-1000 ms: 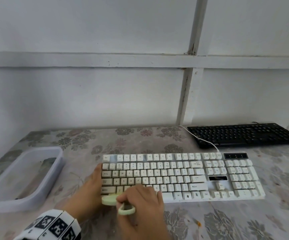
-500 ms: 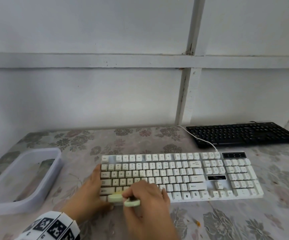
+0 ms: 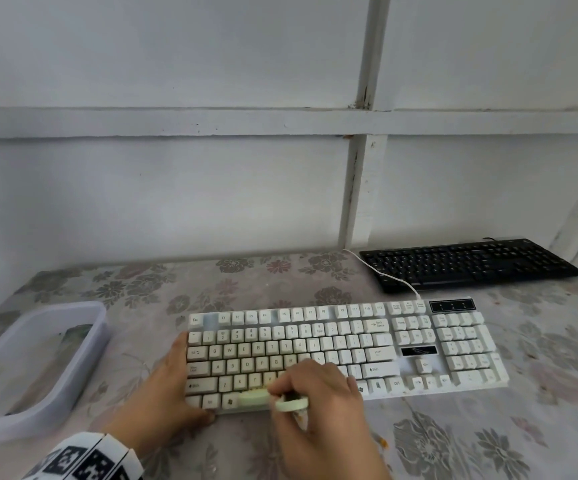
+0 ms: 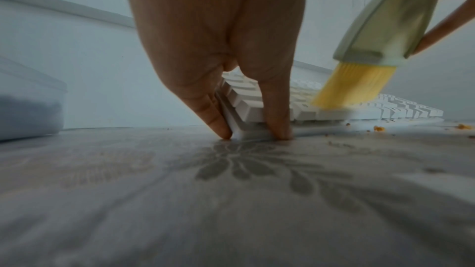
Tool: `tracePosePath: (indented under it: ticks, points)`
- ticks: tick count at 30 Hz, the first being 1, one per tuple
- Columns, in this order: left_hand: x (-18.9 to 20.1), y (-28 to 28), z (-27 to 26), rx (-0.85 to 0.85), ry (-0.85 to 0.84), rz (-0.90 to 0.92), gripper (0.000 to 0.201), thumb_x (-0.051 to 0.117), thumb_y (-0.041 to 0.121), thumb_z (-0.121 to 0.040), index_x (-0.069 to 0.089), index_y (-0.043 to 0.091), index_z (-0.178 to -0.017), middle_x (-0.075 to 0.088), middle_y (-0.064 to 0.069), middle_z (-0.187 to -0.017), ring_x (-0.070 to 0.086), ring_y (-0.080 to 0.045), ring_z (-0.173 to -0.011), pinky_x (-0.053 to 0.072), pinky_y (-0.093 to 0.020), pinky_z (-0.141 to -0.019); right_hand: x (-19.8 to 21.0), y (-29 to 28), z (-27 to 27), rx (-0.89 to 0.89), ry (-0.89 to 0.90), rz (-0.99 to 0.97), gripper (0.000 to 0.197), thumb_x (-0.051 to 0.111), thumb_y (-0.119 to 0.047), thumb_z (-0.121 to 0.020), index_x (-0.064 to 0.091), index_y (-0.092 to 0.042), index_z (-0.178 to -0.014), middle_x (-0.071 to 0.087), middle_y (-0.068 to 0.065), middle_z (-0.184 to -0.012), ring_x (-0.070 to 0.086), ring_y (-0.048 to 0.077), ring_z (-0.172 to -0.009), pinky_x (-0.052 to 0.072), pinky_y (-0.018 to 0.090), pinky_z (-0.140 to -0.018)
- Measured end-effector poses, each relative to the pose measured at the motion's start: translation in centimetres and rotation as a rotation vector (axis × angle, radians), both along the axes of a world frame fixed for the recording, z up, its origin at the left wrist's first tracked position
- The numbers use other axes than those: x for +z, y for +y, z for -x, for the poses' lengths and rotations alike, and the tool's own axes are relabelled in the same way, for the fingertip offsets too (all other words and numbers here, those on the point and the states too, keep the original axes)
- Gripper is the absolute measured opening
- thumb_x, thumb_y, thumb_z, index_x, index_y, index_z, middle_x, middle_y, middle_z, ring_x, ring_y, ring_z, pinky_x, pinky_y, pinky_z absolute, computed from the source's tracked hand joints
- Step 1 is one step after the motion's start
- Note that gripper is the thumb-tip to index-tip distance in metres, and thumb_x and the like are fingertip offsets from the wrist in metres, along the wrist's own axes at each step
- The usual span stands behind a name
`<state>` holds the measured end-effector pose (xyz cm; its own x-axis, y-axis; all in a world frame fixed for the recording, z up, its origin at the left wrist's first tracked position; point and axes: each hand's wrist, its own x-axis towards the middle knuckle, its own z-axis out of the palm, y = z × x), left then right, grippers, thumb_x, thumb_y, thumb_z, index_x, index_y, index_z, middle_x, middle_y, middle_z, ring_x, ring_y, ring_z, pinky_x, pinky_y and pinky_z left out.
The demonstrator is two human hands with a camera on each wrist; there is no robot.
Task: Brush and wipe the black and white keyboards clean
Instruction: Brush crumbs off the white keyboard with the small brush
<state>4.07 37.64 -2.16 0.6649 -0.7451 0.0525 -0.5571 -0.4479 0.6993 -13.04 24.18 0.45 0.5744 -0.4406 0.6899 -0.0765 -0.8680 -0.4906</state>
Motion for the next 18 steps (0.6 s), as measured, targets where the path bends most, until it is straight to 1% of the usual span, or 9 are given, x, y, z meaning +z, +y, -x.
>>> tracePosePath:
  ticks: [1, 4, 5, 7, 9, 11, 13, 16, 18]
  points:
    - [-0.1, 0.0, -0.1, 0.001, 0.002, 0.002, 0.097, 0.071, 0.045, -0.036, 0.017, 0.055, -0.116, 0.036, 0.030, -0.122, 0.043, 0.003, -0.116, 0.037, -0.015, -0.093, 0.2, 0.1, 0.1, 0.035, -0.015, -0.023, 0.016, 0.048, -0.034, -0.061, 0.045, -0.035, -0.077, 0.039, -0.028, -0.068, 0.045, -0.004, -0.073, 0.054, 0.055, -0.065]
    - [-0.2, -0.1, -0.1, -0.004, 0.008, 0.008, 0.098, 0.075, 0.041, -0.038, 0.017, 0.057, -0.116, 0.037, 0.027, -0.124, 0.043, 0.003, -0.116, 0.039, -0.020, -0.097, 0.2, 0.2, 0.4, 0.087, -0.014, -0.024, 0.015, 0.052, -0.035, -0.064, 0.047, -0.035, -0.078, 0.049, -0.021, -0.077, 0.046, -0.005, -0.074, 0.051, 0.045, -0.079]
    - [-0.2, -0.1, -0.1, -0.008, 0.008, 0.010, 0.098, 0.075, 0.040, -0.039, 0.017, 0.057, -0.116, 0.037, 0.027, -0.125, 0.043, 0.003, -0.117, 0.039, -0.021, -0.098, -0.1, -0.2, 0.6, 0.090, -0.007, -0.034, 0.015, 0.052, -0.034, -0.065, 0.047, -0.035, -0.079, 0.049, -0.021, -0.077, 0.046, -0.005, -0.074, 0.052, 0.048, -0.079]
    - [-0.2, -0.1, -0.2, -0.003, 0.005, -0.002, 0.098, 0.073, 0.041, -0.038, 0.017, 0.058, -0.117, 0.037, 0.028, -0.125, 0.043, 0.002, -0.117, 0.039, -0.022, -0.098, -0.6, -1.3, 1.4, 0.091, 0.017, -0.104, 0.014, 0.052, -0.034, -0.067, 0.049, -0.035, -0.080, 0.048, -0.026, -0.071, 0.046, -0.006, -0.076, 0.053, 0.059, -0.071]
    - [-0.3, 0.1, -0.2, 0.000, 0.005, -0.021, 0.100, 0.072, 0.043, -0.038, 0.015, 0.057, -0.120, 0.034, 0.031, -0.125, 0.041, 0.002, -0.118, 0.038, -0.023, -0.099, -0.8, -2.7, 2.2, 0.079, 0.051, -0.202, 0.016, 0.049, -0.037, -0.069, 0.049, -0.038, -0.084, 0.053, -0.028, -0.076, 0.047, -0.006, -0.081, 0.050, 0.063, -0.075]
    - [-0.3, 0.1, -0.2, 0.002, -0.009, -0.030, 0.105, 0.072, 0.044, -0.038, 0.014, 0.051, -0.126, 0.031, 0.033, -0.126, 0.040, 0.000, -0.121, 0.037, -0.025, -0.101, -0.4, -3.4, 2.8, 0.057, 0.045, -0.228, 0.018, 0.047, -0.038, -0.068, 0.048, -0.040, -0.086, 0.055, -0.026, -0.089, 0.048, -0.005, -0.083, 0.049, 0.063, -0.076]
    - [-0.2, 0.1, -0.1, -0.001, -0.020, -0.034, 0.107, 0.070, 0.047, -0.038, 0.013, 0.047, -0.128, 0.027, 0.036, -0.125, 0.038, 0.000, -0.121, 0.035, -0.024, -0.103, 0.4, -3.3, 3.0, 0.084, 0.023, -0.215, 0.018, 0.049, -0.036, -0.069, 0.049, -0.040, -0.087, 0.055, -0.026, -0.087, 0.049, -0.005, -0.082, 0.050, 0.062, -0.075]
    - [0.0, -0.1, 0.1, -0.012, -0.017, -0.028, 0.101, 0.068, 0.046, -0.037, 0.013, 0.051, -0.122, 0.023, 0.039, -0.123, 0.037, 0.002, -0.120, 0.033, -0.018, -0.099, 0.7, -3.1, 3.2, 0.152, 0.051, -0.228, 0.018, 0.051, -0.035, -0.070, 0.050, -0.042, -0.087, 0.055, -0.028, -0.084, 0.049, -0.008, -0.084, 0.051, 0.059, -0.075]
    - [0.1, -0.1, 0.0, -0.010, -0.004, -0.027, 0.100, 0.069, 0.045, -0.038, 0.015, 0.052, -0.121, 0.025, 0.037, -0.123, 0.038, 0.002, -0.119, 0.033, -0.017, -0.097, 0.5, -3.7, 3.7, 0.118, 0.082, -0.267, 0.018, 0.052, -0.038, -0.070, 0.051, -0.049, -0.084, 0.057, -0.028, -0.089, 0.050, -0.006, -0.088, 0.049, 0.061, -0.081]
